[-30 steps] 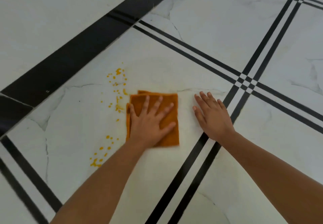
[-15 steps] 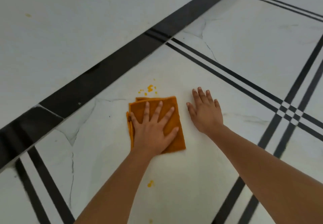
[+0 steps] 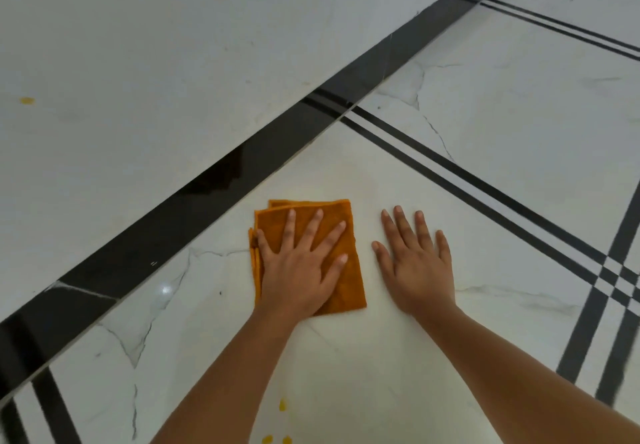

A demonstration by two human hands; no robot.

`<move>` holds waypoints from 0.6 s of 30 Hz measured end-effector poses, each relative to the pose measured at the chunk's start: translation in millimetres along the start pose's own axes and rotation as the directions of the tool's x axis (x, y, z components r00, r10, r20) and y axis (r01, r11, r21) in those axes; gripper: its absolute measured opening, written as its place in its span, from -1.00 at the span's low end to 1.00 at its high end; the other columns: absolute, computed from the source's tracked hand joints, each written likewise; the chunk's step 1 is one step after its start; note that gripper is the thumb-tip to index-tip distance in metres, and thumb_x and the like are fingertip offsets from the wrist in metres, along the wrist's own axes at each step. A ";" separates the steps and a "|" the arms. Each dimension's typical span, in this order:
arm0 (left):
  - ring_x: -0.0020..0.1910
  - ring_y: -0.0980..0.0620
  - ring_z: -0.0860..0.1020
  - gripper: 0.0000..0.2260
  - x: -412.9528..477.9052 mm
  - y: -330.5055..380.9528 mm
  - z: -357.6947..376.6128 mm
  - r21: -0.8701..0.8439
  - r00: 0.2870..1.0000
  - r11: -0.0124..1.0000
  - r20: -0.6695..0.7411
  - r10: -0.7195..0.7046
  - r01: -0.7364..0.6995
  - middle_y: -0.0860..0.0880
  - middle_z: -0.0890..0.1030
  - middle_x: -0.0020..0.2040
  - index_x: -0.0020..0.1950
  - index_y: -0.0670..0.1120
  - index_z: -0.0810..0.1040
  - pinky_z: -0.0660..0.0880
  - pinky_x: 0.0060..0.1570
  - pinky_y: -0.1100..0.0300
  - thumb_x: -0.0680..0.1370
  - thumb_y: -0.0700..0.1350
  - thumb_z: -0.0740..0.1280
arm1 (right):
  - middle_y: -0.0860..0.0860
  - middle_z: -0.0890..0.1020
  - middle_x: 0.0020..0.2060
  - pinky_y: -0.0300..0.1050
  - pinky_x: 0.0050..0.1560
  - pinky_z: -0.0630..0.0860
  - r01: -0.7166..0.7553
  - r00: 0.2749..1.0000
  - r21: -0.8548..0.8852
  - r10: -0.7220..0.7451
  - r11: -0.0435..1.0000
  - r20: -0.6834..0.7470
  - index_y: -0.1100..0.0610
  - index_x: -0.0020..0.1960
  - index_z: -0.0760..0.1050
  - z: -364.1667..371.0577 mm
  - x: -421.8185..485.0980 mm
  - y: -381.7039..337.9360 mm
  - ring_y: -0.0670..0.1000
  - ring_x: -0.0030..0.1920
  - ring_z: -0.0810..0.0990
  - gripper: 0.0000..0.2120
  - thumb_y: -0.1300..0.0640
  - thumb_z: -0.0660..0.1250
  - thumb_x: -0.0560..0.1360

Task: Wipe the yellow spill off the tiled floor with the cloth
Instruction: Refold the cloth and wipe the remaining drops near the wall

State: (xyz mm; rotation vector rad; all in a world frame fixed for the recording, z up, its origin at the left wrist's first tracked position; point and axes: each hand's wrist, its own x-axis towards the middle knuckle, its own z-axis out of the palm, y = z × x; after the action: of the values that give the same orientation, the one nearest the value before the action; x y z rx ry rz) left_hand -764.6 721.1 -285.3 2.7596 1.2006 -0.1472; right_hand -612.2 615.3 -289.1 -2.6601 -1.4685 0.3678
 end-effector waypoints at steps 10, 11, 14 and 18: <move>0.50 -0.12 -0.24 -0.48 -4.1 -0.9 -1.4 0.035 0.992 0.991 0.004 0.127 -0.127 0.11 -0.19 0.54 0.41 0.36 -0.31 -0.27 0.31 -0.38 0.46 0.36 -0.32 | -0.14 -0.22 0.51 0.05 0.46 -0.27 0.007 1.000 0.008 -0.007 1.000 -0.024 -0.14 0.48 -0.33 -1.8 3.4 0.3 -0.04 0.48 -0.32 -0.35 -0.28 -0.46 0.42; 0.50 -0.12 -0.22 -0.49 2.6 -6.2 -2.9 0.029 0.988 0.988 0.005 0.153 -0.153 0.12 -0.18 0.54 0.41 0.37 -0.30 -0.25 0.32 -0.39 0.47 0.36 -0.31 | -0.14 -0.21 0.51 0.05 0.46 -0.27 0.003 1.000 0.009 -0.003 1.000 -0.022 -0.14 0.49 -0.32 -2.0 3.9 0.6 -0.04 0.48 -0.32 -0.37 -0.27 -0.44 0.44; 0.51 -0.11 -0.20 -0.50 32.5 -9.0 -8.0 -0.014 0.999 0.999 0.031 0.032 -0.031 0.11 -0.15 0.55 0.44 0.35 -0.24 -0.21 0.32 -0.39 0.52 0.35 -0.21 | -0.15 -0.20 0.51 0.05 0.45 -0.28 0.003 1.000 0.010 -0.003 1.000 -0.011 -0.13 0.49 -0.30 0.2 2.5 2.5 -0.04 0.49 -0.31 -0.42 -0.25 -0.36 0.50; 0.50 -0.12 -0.24 -0.50 -14.4 6.9 0.6 -0.025 1.000 1.000 -0.003 0.014 -0.014 0.11 -0.18 0.54 0.42 0.36 -0.28 -0.26 0.30 -0.38 0.51 0.34 -0.22 | -0.11 -0.21 0.51 0.06 0.45 -0.29 0.012 1.000 -0.003 -0.012 1.000 0.025 -0.11 0.50 -0.30 -1.8 4.2 2.6 -0.01 0.49 -0.30 -0.45 -0.23 -0.27 0.56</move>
State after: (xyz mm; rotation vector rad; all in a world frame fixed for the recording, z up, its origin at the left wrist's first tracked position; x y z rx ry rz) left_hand -769.4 706.0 -283.4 2.7471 1.1761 -0.1258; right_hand -607.5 617.5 -288.6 -2.6574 -1.4932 0.4000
